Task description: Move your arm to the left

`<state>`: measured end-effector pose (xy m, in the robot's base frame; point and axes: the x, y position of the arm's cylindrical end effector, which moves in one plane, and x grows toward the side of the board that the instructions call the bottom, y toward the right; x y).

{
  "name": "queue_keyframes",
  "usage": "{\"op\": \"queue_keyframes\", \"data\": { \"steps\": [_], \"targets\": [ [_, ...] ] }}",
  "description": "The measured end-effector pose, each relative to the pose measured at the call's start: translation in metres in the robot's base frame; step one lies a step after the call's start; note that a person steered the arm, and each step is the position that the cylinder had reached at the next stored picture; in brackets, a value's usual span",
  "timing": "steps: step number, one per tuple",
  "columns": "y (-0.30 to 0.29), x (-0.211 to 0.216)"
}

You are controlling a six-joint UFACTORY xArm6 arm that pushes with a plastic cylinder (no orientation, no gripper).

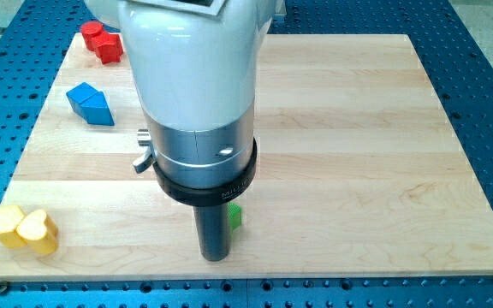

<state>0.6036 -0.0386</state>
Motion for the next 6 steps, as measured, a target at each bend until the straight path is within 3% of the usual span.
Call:
{"op": "queue_keyframes", "data": {
  "steps": [2, 5, 6],
  "targets": [
    [-0.070, 0.013],
    [-0.088, 0.008],
    [-0.116, -0.034]
  ]
}}
